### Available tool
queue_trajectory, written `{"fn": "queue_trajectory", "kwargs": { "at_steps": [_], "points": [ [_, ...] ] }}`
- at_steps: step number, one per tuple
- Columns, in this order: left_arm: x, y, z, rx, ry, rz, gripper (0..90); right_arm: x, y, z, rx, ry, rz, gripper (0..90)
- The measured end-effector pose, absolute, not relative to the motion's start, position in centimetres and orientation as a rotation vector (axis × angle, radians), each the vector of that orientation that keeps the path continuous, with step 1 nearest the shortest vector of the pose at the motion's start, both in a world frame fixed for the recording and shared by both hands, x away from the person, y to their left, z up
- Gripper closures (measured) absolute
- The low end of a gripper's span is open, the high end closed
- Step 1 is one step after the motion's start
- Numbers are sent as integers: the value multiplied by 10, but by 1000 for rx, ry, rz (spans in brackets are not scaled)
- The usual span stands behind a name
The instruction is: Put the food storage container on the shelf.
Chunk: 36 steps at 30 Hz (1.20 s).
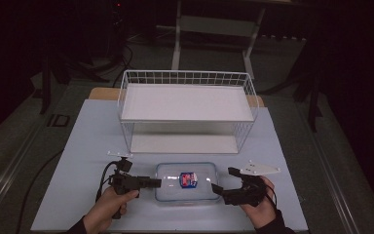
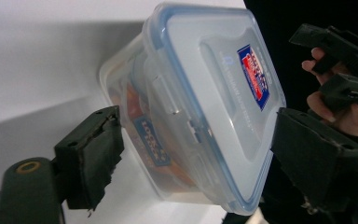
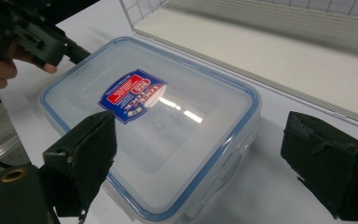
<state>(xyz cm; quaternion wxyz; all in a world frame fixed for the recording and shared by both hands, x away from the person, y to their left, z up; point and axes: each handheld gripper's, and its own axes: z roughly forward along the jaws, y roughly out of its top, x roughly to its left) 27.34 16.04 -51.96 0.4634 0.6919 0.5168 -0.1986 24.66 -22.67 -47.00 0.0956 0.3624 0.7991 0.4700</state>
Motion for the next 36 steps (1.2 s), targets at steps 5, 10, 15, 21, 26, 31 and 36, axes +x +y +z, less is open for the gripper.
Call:
{"fn": "queue_trajectory", "kwargs": {
  "at_steps": [5, 10, 15, 21, 26, 31, 36],
  "points": [
    [279, 163, -527, 1648, 1302, -563, 250, 245, -225, -470, 1074, 2371, 1389, 103],
    [283, 164, -538, 1610, 1294, -681, 352, 244, -225, -472, 1078, 2379, 1391, 103],
    [282, 165, -539, 1607, 1275, -683, 496, 244, -228, -472, 1099, 2377, 1398, 103],
    [279, 166, -536, 1626, 1238, -656, 513, 243, -231, -476, 1165, 2398, 1415, 130],
    [273, 166, -529, 1670, 1157, -622, 558, 244, -231, -483, 1239, 2422, 1412, 141],
    [268, 165, -524, 1708, 1093, -601, 578, 247, -235, -486, 1317, 2440, 1447, 177],
    [265, 165, -524, 1720, 1057, -581, 583, 247, -241, -491, 1372, 2477, 1479, 241]
  ]
}}
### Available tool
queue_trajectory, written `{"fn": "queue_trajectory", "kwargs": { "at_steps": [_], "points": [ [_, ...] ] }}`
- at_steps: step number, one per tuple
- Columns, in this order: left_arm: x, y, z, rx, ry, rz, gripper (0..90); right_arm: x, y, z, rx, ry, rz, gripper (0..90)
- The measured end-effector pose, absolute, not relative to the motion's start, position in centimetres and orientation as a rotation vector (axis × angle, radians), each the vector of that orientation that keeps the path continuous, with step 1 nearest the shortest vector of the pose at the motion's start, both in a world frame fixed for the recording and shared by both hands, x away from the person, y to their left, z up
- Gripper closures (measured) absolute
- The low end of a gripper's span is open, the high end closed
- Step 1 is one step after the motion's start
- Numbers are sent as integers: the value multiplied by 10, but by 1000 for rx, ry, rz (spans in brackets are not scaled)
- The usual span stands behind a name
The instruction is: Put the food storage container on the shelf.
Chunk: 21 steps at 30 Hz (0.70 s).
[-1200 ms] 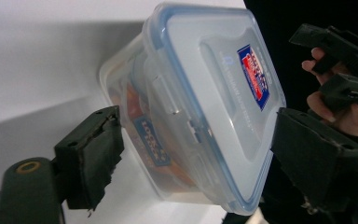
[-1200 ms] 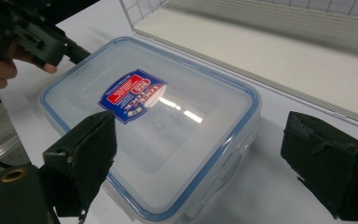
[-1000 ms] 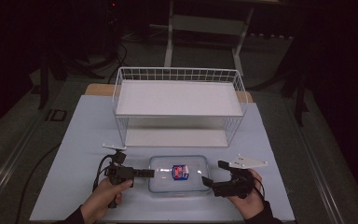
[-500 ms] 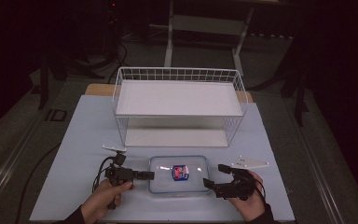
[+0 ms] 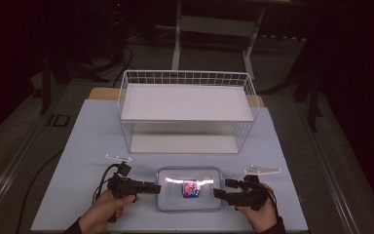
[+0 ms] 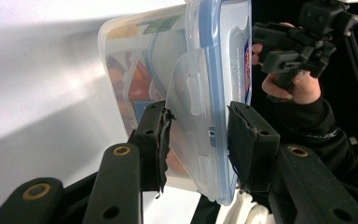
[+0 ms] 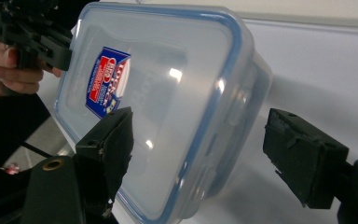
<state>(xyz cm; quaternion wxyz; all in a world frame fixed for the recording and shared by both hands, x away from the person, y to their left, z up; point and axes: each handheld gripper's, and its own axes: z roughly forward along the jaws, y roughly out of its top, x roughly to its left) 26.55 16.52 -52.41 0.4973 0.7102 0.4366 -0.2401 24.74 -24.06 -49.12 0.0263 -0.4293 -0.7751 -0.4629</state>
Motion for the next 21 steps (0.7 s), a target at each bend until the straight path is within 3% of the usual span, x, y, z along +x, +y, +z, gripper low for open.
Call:
{"fn": "queue_trajectory", "kwargs": {
  "at_steps": [10, 21],
  "points": [
    [261, 165, -524, 1728, 1027, -562, 589, 251, -248, -499, -1332, -2296, -1400, 410],
    [257, 165, -522, 1732, 1021, -550, 592, 252, -248, -501, -1317, -2234, -1371, 465]
  ]
}}
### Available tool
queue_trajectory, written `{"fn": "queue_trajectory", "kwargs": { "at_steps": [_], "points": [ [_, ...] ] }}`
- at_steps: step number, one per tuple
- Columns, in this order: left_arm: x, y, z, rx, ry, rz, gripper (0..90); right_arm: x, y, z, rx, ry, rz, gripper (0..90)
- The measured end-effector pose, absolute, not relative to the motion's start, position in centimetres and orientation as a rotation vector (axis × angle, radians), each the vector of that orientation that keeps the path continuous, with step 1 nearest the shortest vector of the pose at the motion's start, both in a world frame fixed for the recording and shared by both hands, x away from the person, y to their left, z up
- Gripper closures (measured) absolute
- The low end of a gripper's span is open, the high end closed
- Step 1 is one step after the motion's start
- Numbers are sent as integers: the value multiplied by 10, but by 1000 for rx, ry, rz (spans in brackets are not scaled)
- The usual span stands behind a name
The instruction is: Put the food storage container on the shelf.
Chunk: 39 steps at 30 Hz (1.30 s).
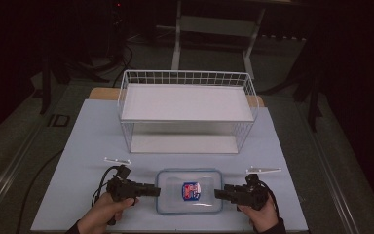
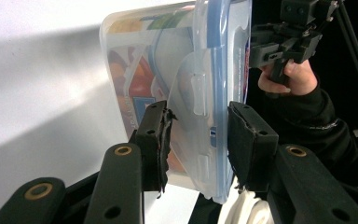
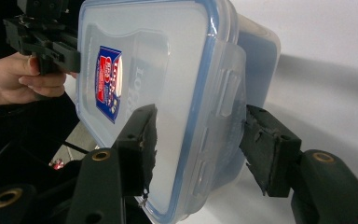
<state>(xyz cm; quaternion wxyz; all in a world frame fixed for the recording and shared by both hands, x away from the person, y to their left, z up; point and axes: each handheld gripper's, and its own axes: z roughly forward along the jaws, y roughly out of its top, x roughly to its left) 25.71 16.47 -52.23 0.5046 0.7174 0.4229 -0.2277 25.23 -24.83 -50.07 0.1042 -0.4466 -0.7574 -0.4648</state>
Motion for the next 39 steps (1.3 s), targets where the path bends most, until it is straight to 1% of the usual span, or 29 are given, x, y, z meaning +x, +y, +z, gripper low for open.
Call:
{"fn": "queue_trajectory", "kwargs": {
  "at_steps": [4, 15, 26, 39],
  "points": [
    [254, 164, -520, 1734, 1037, -547, 594, 249, -248, -499, -1343, -2220, -1373, 471],
    [256, 161, -505, 1731, 1042, -470, 591, 249, -247, -490, -1372, -2231, -1396, 478],
    [274, 161, -483, 1706, 1016, -377, 589, 274, -246, -465, -1383, -2233, -1477, 481],
    [301, 160, -474, 1670, 1029, -316, 588, 310, -244, -455, -1392, -2235, -1500, 480]
  ]
}}
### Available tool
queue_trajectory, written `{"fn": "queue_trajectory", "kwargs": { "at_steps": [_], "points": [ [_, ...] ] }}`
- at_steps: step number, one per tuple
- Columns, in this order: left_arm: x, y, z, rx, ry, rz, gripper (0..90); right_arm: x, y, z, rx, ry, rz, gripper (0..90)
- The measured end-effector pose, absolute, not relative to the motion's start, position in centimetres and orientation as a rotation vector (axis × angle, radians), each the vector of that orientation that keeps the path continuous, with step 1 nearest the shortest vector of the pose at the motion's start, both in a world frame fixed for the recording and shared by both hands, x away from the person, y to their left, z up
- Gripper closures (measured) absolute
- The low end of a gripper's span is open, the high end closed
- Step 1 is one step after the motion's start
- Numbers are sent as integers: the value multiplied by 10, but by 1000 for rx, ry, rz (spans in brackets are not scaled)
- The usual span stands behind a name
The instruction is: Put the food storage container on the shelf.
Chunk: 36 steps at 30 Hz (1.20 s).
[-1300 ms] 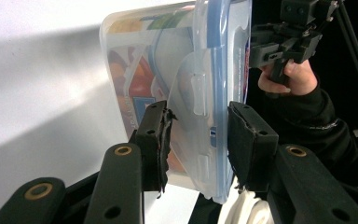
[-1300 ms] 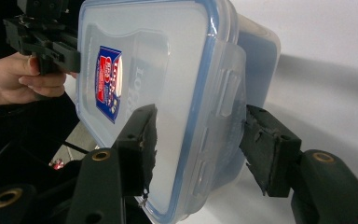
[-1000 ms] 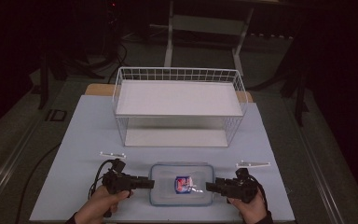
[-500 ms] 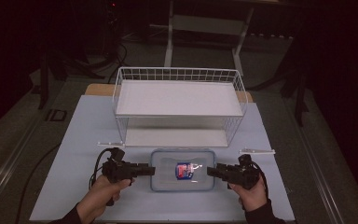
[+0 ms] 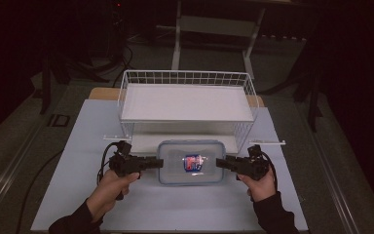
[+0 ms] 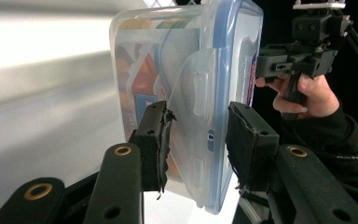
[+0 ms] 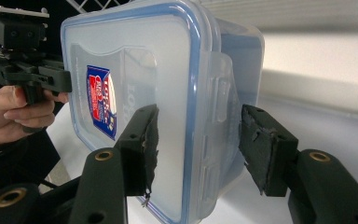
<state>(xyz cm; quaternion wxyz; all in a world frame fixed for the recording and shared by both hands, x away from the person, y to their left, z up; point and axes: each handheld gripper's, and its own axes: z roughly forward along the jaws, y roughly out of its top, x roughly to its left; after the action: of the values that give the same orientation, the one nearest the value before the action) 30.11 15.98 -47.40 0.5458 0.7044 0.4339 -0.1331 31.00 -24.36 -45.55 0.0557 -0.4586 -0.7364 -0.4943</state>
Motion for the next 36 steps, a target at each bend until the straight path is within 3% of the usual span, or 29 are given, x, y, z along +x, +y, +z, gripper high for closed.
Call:
{"fn": "queue_trajectory", "kwargs": {
  "at_steps": [36],
  "points": [
    [348, 144, -513, 1567, 1094, -95, 539, 364, -242, -484, -1464, -2260, -1561, 479]
  ]
}}
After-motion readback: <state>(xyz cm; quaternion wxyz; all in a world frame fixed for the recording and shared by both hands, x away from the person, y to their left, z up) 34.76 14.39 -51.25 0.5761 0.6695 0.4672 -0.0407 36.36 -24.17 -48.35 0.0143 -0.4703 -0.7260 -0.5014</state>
